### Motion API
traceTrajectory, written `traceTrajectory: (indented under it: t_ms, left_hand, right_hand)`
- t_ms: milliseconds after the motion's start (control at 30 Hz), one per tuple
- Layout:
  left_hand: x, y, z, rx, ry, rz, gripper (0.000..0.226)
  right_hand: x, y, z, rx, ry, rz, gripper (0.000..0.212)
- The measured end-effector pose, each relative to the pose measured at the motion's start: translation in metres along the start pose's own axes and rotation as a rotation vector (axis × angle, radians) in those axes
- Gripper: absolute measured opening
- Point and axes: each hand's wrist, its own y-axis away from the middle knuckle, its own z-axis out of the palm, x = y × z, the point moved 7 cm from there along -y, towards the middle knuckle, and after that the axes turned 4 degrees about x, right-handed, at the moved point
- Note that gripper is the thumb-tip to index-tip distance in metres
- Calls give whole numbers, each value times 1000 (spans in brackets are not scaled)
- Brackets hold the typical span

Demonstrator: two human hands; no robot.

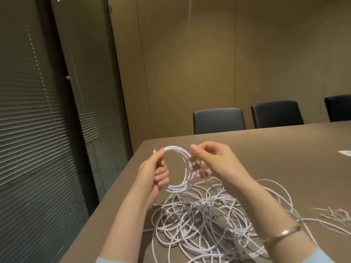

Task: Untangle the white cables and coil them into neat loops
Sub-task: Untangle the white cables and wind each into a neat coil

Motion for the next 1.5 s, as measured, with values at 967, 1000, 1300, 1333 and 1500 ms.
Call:
traceTrajectory:
  t_ms: [967,1000,1300,1333,1500]
  left_hand:
    - [4,-8,-19,-87,404,-98,51]
    - [6,-9,-24,-91,433,-105,49]
    - [21,-7,-48,-220,457,-108,50]
    - [18,-5,-43,-261,426,-127,53]
    - [-2,7,1,-436,282,-269,54]
  right_hand:
    - [87,17,-9,-830,442,384,15]
    - [91,19,-8,-863,439,413,7]
    - [92,0,-58,-597,292,439,40]
    - [86,-3,-57,-549,294,397,50]
    - [61,-2,-13,-399,247,250,80]
